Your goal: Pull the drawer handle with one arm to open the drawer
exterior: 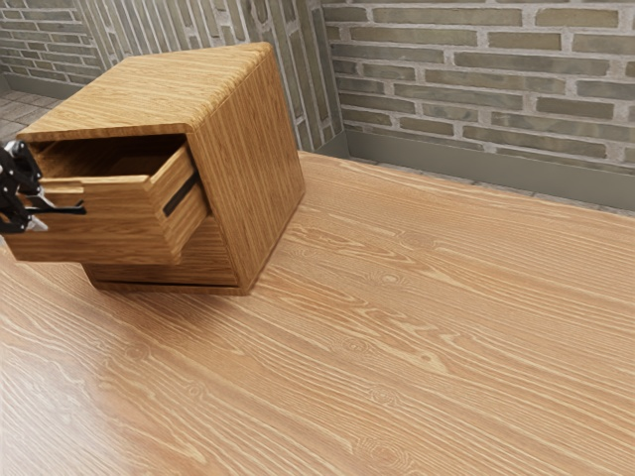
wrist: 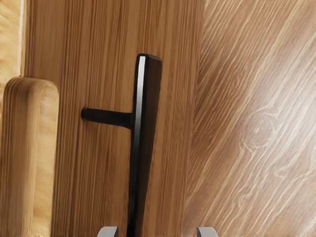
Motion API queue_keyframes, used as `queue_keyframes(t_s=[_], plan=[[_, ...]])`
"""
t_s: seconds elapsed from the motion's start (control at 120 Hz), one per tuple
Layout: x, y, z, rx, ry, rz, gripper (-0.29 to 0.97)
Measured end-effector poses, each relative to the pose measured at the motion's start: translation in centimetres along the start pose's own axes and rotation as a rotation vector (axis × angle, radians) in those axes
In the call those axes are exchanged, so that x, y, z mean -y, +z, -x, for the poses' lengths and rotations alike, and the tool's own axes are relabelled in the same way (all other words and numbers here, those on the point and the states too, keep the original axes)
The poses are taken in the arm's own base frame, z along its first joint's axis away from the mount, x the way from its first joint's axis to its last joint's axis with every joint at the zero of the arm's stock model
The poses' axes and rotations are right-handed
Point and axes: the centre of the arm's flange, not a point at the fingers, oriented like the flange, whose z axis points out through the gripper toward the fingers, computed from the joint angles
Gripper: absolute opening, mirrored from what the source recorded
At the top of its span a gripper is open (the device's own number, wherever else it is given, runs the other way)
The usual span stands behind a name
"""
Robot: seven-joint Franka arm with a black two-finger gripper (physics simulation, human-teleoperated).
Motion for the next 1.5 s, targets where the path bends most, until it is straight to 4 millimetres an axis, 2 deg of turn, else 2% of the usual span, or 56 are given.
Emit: queue_keyframes(t_s=[0.417, 1.142, 1.3, 1.5], plan=[[-2.7, -1.2, -0.2, 0.004, -0.004, -0.004, 0.13], [-5.8, -2.7, -0.2, -0.016, -0.005, -0.022, 0.13], [-6.8, -3.8, 0.0, -0.014, -0.01, -0.04, 0.12], [-7.9, -3.9, -0.1, -0.015, -0.011, -0.039, 0.13]])
